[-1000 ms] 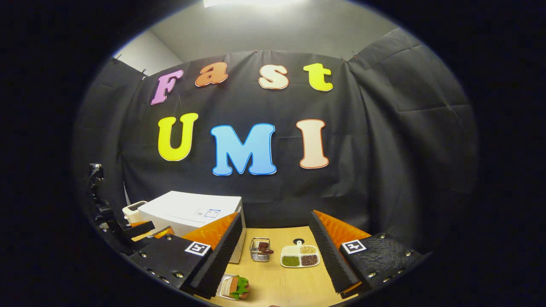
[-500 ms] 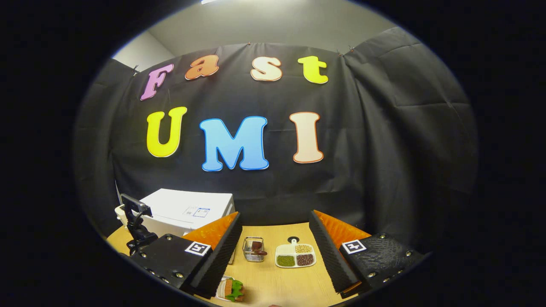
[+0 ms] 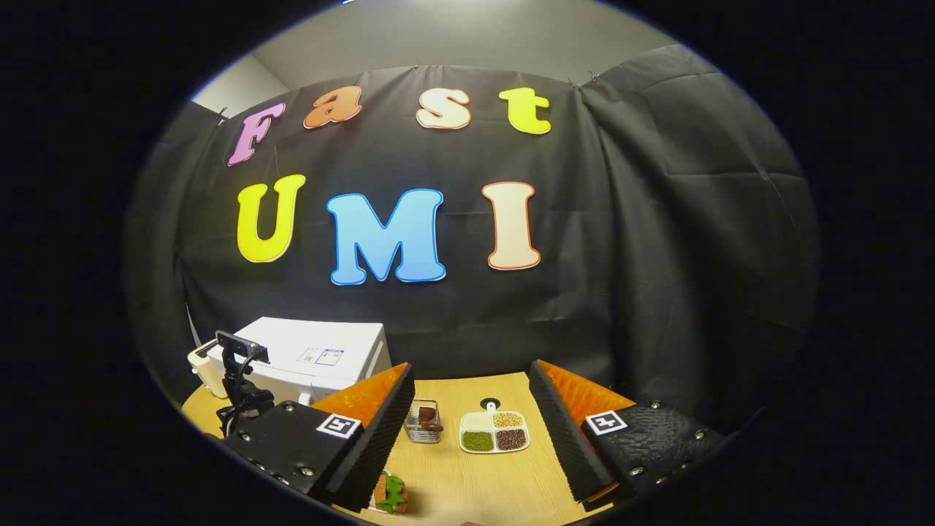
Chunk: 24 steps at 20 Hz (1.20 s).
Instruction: Open the microwave oven with the left hand, put the food in, and close the microwave oven.
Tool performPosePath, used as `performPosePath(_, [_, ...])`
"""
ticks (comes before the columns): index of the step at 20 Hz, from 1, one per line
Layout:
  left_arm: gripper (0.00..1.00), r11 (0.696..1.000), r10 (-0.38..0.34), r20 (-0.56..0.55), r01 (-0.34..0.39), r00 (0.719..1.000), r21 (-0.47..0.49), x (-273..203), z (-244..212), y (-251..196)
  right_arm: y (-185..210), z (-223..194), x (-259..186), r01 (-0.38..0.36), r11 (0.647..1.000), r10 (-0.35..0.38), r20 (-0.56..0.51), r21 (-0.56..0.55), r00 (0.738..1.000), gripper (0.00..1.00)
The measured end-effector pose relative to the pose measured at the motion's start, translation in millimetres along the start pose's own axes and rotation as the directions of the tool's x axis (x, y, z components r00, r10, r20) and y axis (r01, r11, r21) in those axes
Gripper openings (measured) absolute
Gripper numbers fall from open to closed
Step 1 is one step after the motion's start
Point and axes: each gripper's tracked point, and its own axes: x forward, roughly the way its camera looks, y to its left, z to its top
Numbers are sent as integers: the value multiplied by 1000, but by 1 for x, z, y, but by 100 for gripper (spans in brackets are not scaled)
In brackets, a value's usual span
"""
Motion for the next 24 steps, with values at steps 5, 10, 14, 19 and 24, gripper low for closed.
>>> performPosePath(5, [6, 1000, -20, -30, 20, 999, 23, -2, -1, -3, 5, 1, -7, -15, 1000, 15, 9, -5, 1000, 96])
performPosePath(10, [6, 998, -50, -46, 52, 998, 47, -76, -36, 4, 15, -10, -15, -43, 999, 43, 1, 7, 999, 96])
performPosePath(14, [6, 999, -34, -77, 36, 996, 22, -128, -59, 22, 36, -21, -24, -94, 996, 94, -24, 3, 995, 96])
performPosePath(19, [6, 1000, -23, -92, 25, 995, 15, -194, -88, 64, 77, -29, -35, -170, 985, 170, -38, 5, 985, 96])
performPosePath(24, [6, 1000, 17, -93, -19, 995, -23, -259, -115, 134, 121, -41, -48, -260, 965, 261, -61, 22, 964, 96])
